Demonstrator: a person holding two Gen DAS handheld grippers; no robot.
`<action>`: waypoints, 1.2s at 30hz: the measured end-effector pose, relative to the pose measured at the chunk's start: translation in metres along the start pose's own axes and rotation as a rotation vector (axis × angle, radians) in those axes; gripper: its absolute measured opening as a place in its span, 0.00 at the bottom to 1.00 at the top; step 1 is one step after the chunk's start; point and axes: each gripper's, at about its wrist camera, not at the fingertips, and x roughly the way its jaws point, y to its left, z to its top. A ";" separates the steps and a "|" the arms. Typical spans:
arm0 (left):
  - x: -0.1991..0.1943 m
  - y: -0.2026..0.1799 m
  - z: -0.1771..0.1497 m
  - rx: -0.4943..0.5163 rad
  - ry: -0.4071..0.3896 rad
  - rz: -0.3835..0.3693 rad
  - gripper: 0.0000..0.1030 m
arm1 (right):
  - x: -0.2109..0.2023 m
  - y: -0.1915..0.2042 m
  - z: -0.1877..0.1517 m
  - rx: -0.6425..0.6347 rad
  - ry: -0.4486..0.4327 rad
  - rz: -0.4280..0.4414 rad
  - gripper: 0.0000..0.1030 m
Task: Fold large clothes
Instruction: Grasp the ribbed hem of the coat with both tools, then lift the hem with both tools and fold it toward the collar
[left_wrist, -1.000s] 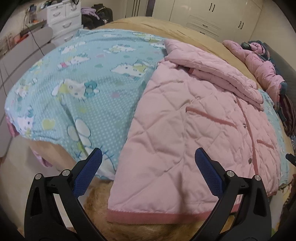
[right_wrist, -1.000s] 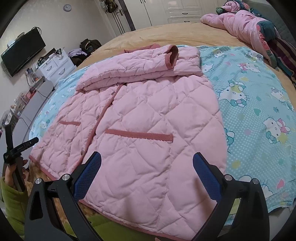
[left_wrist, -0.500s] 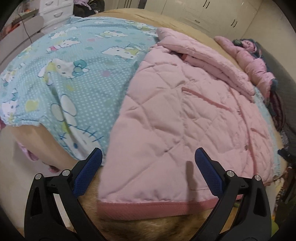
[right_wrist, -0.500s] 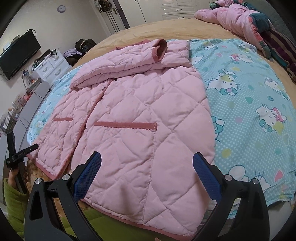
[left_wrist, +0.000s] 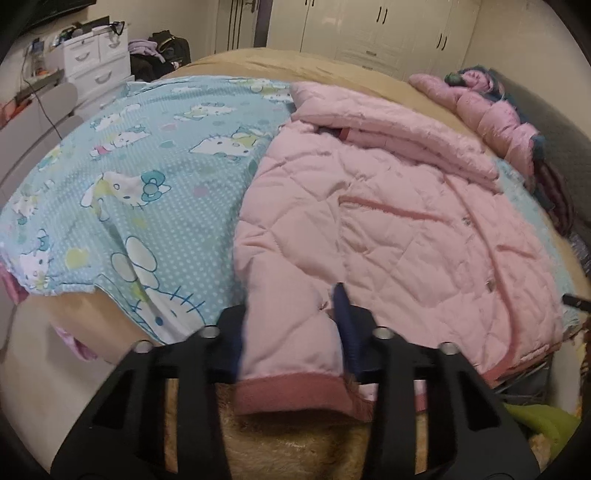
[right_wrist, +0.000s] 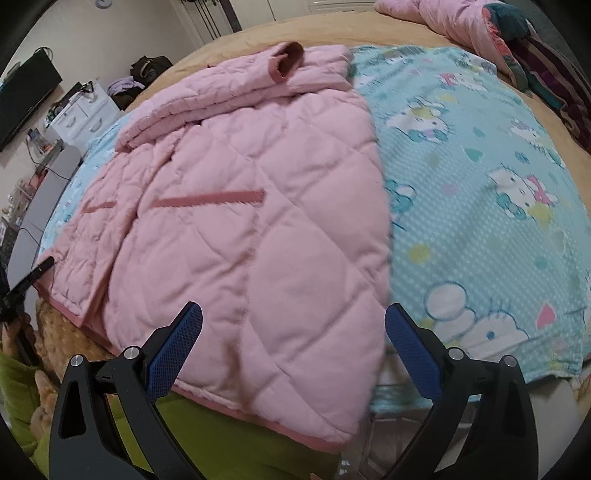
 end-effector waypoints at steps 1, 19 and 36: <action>-0.002 0.000 0.001 -0.007 -0.006 -0.022 0.23 | 0.001 -0.005 -0.003 0.008 0.011 -0.004 0.96; 0.007 -0.003 -0.002 -0.005 0.014 -0.024 0.40 | 0.020 -0.023 -0.042 0.048 0.161 0.177 0.75; 0.017 -0.003 -0.004 -0.014 0.029 -0.015 0.28 | 0.014 -0.024 -0.041 -0.004 0.126 0.280 0.65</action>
